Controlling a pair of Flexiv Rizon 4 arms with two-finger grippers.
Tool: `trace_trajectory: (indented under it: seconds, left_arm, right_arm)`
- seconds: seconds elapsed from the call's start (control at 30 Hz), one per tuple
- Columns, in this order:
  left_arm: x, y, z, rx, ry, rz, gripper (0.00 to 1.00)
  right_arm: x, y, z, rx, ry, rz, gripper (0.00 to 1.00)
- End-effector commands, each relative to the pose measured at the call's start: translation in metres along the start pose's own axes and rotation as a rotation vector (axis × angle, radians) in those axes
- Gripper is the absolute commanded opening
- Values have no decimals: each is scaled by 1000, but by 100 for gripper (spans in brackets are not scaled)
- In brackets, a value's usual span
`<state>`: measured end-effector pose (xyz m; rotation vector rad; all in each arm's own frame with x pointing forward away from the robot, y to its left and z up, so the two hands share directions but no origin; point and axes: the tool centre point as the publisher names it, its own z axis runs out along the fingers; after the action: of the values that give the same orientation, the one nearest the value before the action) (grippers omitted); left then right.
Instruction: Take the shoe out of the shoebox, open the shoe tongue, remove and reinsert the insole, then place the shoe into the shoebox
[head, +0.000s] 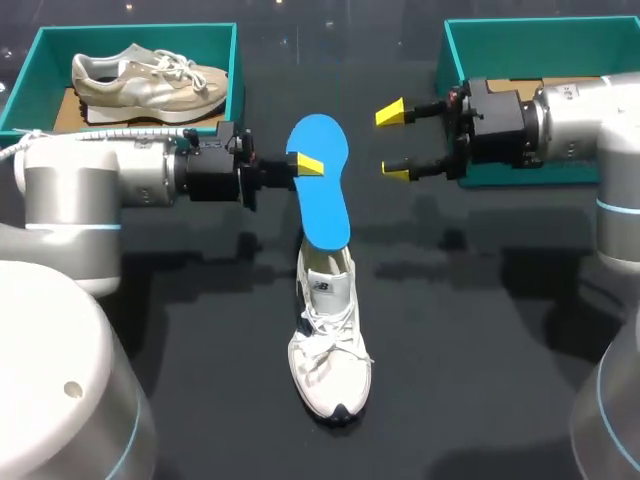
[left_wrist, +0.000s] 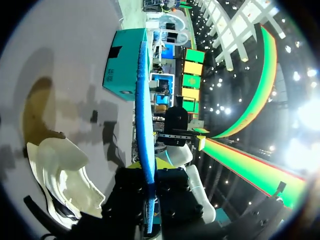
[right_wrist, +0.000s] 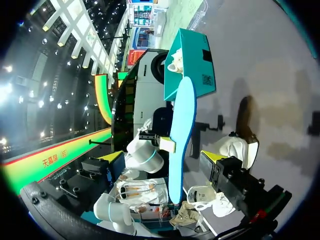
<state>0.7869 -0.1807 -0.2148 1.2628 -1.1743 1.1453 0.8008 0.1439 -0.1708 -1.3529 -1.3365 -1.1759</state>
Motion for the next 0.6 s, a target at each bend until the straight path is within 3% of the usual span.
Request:
trace_trajectory:
  seconds: [0.03, 0.3, 0.6]
  left_arm:
    - [-2, 3, 8, 13, 13, 19, 0]
    - [-1, 3, 13, -10, 45, 27, 0]
    - [-1, 3, 13, -10, 45, 27, 0]
  right_arm:
    - [18, -13, -17, -11, -145, 4, 100]
    - [40, -17, -23, -7, -395, 20, 100]
    - [71, -17, -2, -15, -756, 52, 100]
